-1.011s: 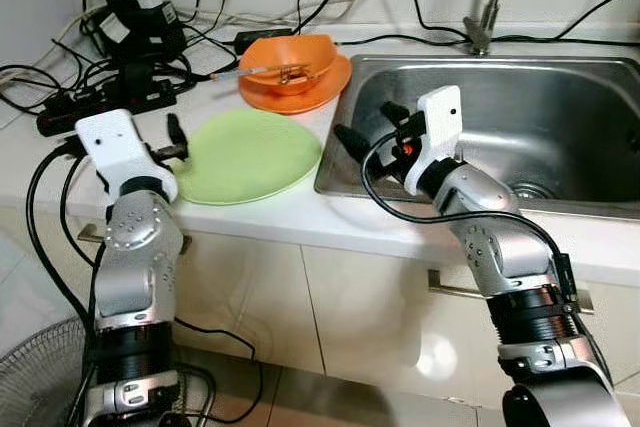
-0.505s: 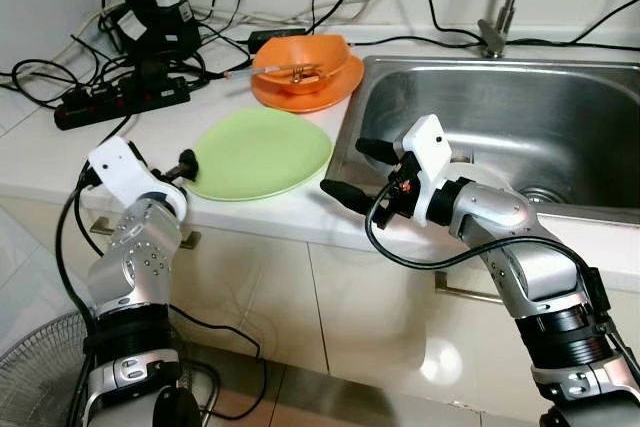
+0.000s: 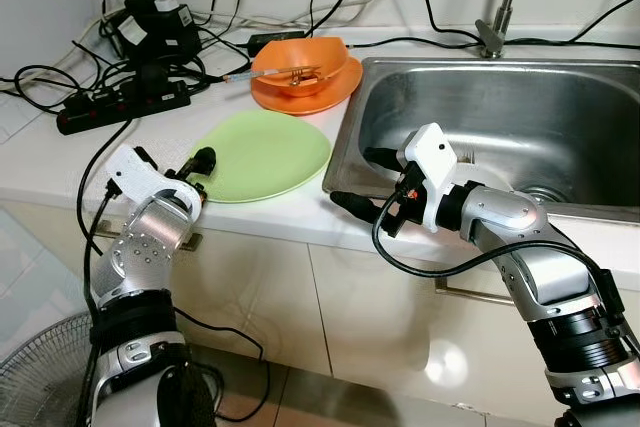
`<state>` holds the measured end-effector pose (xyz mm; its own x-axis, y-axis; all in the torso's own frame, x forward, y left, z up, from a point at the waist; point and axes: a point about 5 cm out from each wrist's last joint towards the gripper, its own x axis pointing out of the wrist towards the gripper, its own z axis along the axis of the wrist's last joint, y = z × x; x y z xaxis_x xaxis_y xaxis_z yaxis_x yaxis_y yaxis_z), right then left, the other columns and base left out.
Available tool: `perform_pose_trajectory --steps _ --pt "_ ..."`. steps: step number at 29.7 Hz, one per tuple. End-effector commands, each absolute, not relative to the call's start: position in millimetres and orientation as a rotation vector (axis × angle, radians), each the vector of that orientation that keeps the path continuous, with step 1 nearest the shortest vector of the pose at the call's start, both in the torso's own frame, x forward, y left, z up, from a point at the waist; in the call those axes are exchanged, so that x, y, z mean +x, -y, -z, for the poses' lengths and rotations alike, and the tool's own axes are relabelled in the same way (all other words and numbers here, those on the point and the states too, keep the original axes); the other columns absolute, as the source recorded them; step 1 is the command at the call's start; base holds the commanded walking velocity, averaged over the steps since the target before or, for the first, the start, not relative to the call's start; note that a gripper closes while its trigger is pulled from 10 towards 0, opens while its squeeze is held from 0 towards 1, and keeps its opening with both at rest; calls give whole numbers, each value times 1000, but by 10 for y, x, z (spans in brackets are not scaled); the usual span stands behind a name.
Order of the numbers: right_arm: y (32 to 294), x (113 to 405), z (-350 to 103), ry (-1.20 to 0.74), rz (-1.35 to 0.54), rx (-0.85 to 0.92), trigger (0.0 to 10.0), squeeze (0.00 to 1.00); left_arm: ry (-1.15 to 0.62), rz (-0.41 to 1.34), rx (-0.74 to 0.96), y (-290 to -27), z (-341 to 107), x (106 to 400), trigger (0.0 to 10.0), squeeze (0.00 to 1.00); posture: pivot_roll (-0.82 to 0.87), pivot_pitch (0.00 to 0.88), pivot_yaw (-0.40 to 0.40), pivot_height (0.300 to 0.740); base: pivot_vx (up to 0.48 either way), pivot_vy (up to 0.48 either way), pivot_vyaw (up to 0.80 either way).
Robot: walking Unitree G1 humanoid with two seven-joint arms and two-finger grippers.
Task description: Kitchen organization
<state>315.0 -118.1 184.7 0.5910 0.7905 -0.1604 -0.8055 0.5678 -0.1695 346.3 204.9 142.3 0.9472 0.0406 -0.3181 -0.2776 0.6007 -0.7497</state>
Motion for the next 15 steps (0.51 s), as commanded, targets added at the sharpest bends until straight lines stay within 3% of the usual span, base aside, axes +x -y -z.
perform_pose_trajectory --steps 1,15 --pt "1127 3119 -1905 -29 -967 -259 10000 0 -368 -198 -982 -2012 -1248 3421 0 0 -42 0 158 740 0 0 0" --pt "1046 3104 -1905 0 -985 -259 10000 0 -387 -93 -1066 -1863 -1307 3426 0 0 -40 0 158 740 0 0 0"
